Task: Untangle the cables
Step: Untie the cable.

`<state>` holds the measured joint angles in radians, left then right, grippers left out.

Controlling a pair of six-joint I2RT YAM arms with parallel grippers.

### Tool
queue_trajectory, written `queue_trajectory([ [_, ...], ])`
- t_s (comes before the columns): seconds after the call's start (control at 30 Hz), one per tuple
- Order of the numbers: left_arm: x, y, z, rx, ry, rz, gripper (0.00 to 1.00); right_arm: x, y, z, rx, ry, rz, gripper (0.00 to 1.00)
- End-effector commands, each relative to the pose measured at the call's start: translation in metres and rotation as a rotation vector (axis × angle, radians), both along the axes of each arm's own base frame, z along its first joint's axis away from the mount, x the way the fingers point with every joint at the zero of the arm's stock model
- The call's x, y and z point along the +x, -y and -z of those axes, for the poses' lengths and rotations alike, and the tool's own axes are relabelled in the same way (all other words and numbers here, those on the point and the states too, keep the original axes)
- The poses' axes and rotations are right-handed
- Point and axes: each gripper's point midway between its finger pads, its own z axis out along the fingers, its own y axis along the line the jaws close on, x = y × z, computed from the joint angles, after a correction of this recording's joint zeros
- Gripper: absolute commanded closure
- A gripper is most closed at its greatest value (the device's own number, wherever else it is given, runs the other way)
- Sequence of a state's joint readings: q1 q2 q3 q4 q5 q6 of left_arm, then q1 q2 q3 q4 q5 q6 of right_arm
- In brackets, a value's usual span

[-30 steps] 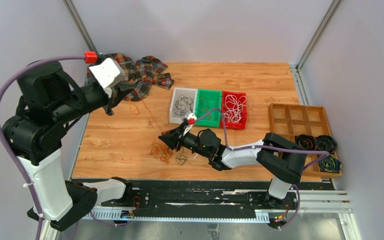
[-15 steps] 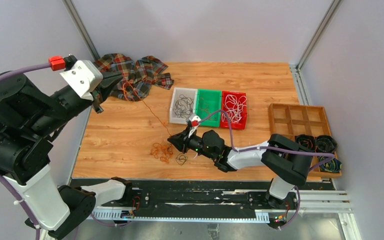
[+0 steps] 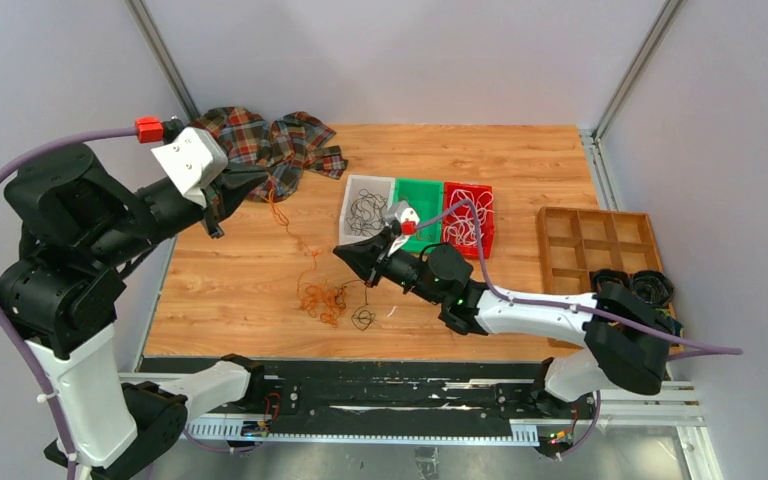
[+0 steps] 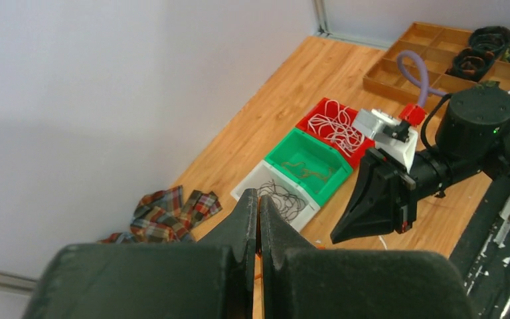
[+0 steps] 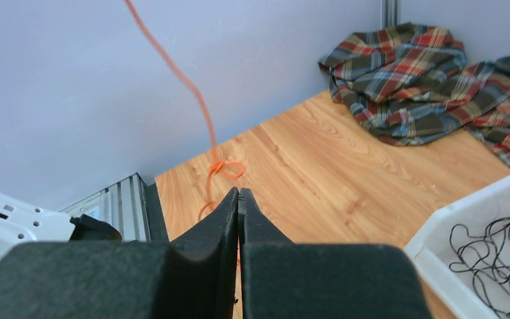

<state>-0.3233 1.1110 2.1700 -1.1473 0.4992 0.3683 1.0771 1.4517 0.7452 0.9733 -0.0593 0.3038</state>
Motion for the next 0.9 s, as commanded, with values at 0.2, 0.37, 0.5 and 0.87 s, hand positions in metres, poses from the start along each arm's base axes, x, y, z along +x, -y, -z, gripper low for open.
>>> queue_trajectory([
  [0.2,0.007,0.023,0.015,-0.044,-0.115,0.098,1.00,0.023,0.034,-0.032,0.010,0.066,0.077,0.75],
  [0.37,0.008,0.028,0.017,-0.045,-0.131,0.127,1.00,0.010,0.029,-0.030,-0.026,0.077,-0.020,0.51],
  [0.5,0.004,0.029,0.013,-0.048,-0.117,0.140,1.00,-0.003,0.018,-0.007,-0.060,0.033,-0.122,0.44],
  [0.87,-0.005,0.028,0.009,-0.059,-0.103,0.152,1.00,-0.001,0.010,0.018,0.036,-0.078,-0.127,0.81],
])
